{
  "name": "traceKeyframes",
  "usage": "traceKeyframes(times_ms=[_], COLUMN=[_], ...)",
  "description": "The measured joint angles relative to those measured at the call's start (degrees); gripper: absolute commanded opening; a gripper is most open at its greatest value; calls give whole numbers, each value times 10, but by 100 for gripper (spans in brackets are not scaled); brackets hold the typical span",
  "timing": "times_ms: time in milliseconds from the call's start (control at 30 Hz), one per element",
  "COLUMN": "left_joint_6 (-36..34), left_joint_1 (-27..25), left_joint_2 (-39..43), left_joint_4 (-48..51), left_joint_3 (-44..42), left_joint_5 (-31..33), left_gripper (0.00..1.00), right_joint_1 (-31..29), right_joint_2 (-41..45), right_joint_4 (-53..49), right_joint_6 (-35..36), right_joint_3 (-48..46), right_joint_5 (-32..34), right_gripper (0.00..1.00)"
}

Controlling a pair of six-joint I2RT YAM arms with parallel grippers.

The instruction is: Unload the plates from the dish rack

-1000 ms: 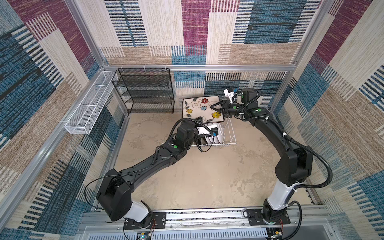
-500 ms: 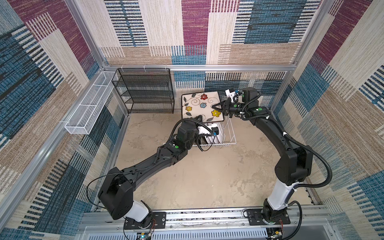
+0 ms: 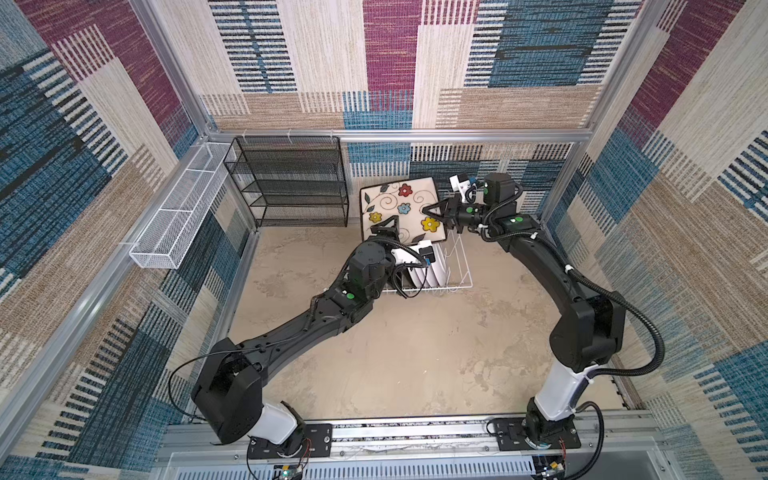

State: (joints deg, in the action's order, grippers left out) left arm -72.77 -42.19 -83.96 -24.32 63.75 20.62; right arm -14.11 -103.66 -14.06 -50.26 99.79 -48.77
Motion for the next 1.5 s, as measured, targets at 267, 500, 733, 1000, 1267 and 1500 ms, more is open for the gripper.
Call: traceKeyframes(times_ms=[267,500,733,1000,1267,1500], left_joint_6=[63,234,400,610,811,911], left_joint_1=[0,-2,19,111,218,254], left_joint_2=[15,80,93,41,-8,-37], left_joint_4=[33,162,274,411,494,497], left_joint_3=[-13,47,120,298,333,312], left_joint_5=[0,-63,-125,-201,-318,-394], left_gripper=[88,89,89,90,89,89], right_joint_1=[23,39,49,49,53,53], right_joint_2=[-27,-34,-48,-40,-35,-23], right_joint_4=[24,17,-9,-12,-11,2], right_joint_6=[-28,-10,17,55,67,81], right_joint_3=[76,104,103,91,59,39], right_joint_5=[39,93,110,96,62,13], right_gripper=[0,0,0,0,0,0])
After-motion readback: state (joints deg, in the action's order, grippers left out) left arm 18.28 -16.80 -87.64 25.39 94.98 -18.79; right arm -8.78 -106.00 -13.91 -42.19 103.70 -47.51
